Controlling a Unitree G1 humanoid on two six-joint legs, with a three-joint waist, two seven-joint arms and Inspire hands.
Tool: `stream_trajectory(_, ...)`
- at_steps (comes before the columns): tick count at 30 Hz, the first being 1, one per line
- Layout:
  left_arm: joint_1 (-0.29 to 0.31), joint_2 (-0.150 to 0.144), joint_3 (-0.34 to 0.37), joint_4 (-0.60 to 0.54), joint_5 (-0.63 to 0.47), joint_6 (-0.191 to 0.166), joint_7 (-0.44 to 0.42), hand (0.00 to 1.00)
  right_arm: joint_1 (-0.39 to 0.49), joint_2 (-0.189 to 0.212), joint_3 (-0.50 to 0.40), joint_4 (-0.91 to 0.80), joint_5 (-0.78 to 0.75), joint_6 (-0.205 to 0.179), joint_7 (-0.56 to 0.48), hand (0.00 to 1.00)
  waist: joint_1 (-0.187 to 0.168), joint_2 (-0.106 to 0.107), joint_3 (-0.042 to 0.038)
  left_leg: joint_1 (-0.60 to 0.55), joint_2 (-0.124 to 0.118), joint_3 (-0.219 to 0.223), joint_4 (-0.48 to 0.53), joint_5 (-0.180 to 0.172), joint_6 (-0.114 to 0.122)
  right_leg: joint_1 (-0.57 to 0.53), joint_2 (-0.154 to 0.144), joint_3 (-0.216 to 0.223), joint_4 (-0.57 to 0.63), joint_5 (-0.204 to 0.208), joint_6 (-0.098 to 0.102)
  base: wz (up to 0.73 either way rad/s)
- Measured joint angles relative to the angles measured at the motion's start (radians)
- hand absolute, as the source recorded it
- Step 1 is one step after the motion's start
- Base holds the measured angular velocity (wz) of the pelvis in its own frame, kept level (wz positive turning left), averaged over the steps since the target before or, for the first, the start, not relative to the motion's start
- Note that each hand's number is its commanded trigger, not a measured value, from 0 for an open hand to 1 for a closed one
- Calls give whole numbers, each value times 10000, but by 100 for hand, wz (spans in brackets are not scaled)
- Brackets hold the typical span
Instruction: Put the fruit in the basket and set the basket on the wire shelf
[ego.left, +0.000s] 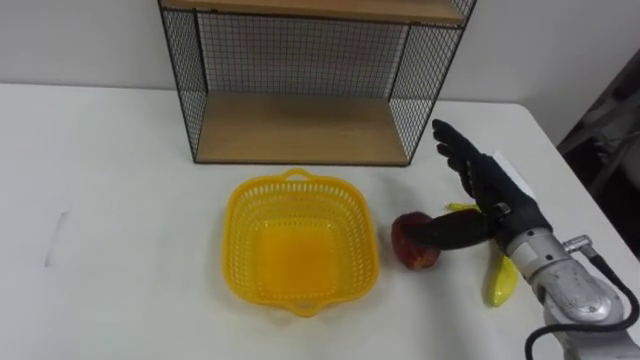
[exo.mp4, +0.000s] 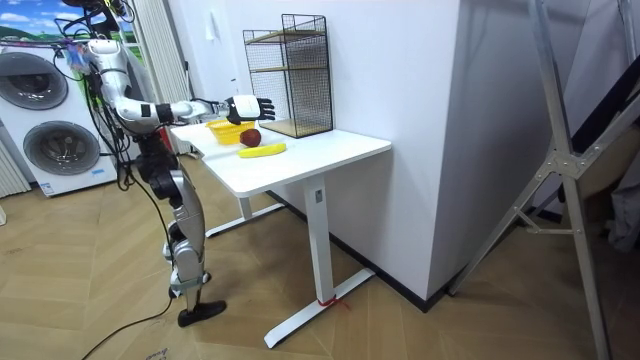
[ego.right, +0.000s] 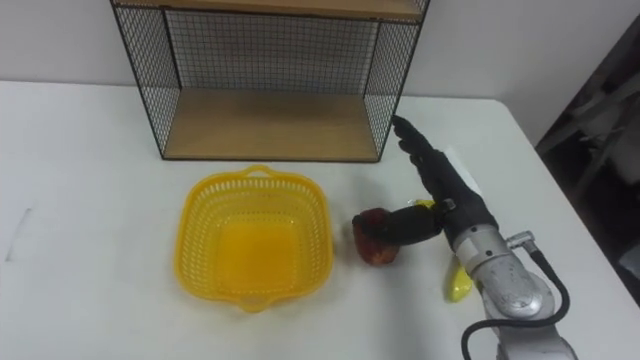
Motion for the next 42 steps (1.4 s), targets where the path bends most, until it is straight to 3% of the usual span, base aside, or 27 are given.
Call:
stream_trajectory(7,6,-1,-33,1,-1,2,0,0,5,31,62,0,0,196,332,0,18,44,6,-12,6,-52,9,-1,-1,6,9,-19,2,9,-7,0)
stream_trajectory(19,-21,-6,-206,15,-1,2,1,0,21,33,405,3,0,196,657,0,3,148,1,-165,5,-168,64,-1,-2,34,-15,-243,0,18,-6,3)
stream_trajectory(25,-169,-23,-406,432,4,10,3,0,57,54,539,791,-413,198,658,0,14,149,3,-156,0,-174,53,-1,-2,75,-19,-279,-11,18,-6,0)
stream_trajectory(42,-123,-55,-393,437,11,247,2,0,478,81,508,1080,-842,194,728,0,-13,319,-55,-261,-2,-177,76,-1,-2,-14,-24,-292,-27,20,-8,0)
